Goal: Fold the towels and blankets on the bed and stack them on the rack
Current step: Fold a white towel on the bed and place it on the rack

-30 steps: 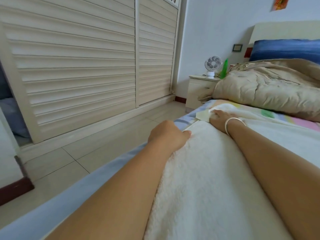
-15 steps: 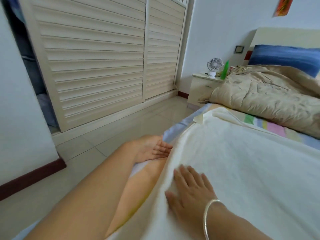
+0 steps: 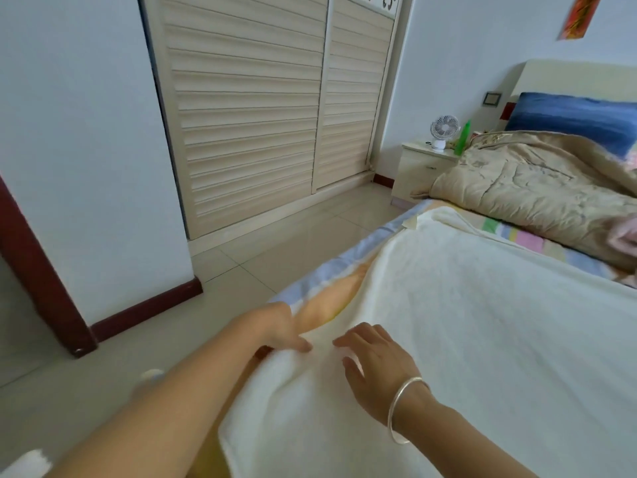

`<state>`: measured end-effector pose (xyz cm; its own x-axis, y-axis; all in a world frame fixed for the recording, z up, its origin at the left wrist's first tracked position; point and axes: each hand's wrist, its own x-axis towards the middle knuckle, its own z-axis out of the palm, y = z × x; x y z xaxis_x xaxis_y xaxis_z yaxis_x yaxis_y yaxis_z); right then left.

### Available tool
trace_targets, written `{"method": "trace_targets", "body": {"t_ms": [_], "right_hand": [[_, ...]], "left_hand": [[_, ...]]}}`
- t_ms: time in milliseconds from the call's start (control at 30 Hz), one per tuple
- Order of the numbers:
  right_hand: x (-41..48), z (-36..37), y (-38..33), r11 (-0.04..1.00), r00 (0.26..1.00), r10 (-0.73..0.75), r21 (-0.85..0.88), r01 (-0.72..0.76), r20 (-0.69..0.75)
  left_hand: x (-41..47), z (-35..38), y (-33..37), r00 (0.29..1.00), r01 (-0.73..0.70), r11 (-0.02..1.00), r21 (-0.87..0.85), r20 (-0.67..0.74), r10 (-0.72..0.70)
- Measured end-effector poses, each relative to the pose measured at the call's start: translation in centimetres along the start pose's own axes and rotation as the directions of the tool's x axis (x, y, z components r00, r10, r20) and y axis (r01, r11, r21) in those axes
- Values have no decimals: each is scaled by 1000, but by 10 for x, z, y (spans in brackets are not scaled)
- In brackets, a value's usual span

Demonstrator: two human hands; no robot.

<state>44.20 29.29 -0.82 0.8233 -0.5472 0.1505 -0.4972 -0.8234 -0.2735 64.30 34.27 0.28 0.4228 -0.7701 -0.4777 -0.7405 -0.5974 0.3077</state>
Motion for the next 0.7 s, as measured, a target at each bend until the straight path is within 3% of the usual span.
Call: {"method": "trace_targets", "body": {"t_ms": [67,167,267,333,400,500,600,700], "right_hand": [[4,2,-17,999,999,36,14,-36,-6],[12,11,-40,979,977,187,59,-194,104],[26,19,-57,872,900,365,251,-420,238],[35,26,-66,825,877,408,308,-474,255],[40,31,-77,861,907,357,297,-413,226],[32,40,-93,939,942,196,223,-261,273],[11,38,-91,961,957,72,237,-142,281],[-17,25,-73,916,977,86,371,-154,193]], "left_hand": [[-11,8,-6,999,-3,1000,-20,41,4],[-29,16,-19,996,17,975,-221,88,2],[-39,15,-40,996,-30,967,-254,-84,9],[-43,16,-53,973,-37,978,-205,-232,-12],[-49,21,-57,942,13,993,-113,-331,-50],[-52,36,-56,895,212,975,67,-415,-166],[-51,44,-55,865,321,946,49,-422,-272],[-59,46,-61,837,396,918,-1,-411,-361]]}}
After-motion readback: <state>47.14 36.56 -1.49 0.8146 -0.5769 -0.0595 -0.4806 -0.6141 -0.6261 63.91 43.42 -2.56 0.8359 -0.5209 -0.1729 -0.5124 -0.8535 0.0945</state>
